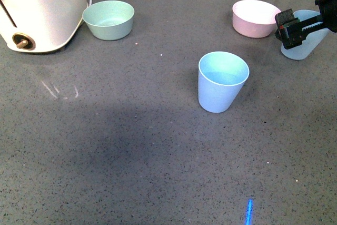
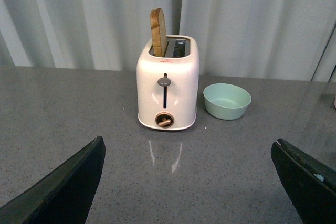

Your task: Stack blue cups with both arms

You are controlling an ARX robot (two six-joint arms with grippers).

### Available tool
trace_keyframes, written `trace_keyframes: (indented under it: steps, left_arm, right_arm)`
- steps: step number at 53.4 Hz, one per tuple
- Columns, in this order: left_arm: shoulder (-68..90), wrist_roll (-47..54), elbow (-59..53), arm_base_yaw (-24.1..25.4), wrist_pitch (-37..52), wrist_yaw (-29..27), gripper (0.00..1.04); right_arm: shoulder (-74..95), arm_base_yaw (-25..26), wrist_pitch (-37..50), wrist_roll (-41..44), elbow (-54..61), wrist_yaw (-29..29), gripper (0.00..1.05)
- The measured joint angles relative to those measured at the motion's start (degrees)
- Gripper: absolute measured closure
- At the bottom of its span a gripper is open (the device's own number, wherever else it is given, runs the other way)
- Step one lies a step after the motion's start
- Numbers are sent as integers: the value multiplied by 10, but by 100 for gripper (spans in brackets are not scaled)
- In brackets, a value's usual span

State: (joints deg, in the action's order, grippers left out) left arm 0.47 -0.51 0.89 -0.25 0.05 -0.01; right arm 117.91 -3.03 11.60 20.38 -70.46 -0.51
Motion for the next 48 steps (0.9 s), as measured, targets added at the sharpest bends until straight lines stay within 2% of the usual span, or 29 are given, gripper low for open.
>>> trace_keyframes:
  steps: [3,7,16,34,39,48]
  left_arm:
    - [0,0,0,0,0,0,9]
    - [0,0,0,0,0,0,9]
    - [0,0,0,0,0,0,9]
    - [0,0,0,0,0,0,9]
    - [0,0,0,0,0,0,9]
    - [0,0,0,0,0,0,9]
  right_arm:
    - [5,-1,-2,0,-6,0,13]
    - [12,-3,-5,0,-13,-4,23]
    - [27,-2,-18,0,-21,-5,58]
    - [15,17,-27,-10,-7,17,103]
    - [-8,23,-40,-5,10,32,103]
    - [-93,32,-94,3,47,95,103]
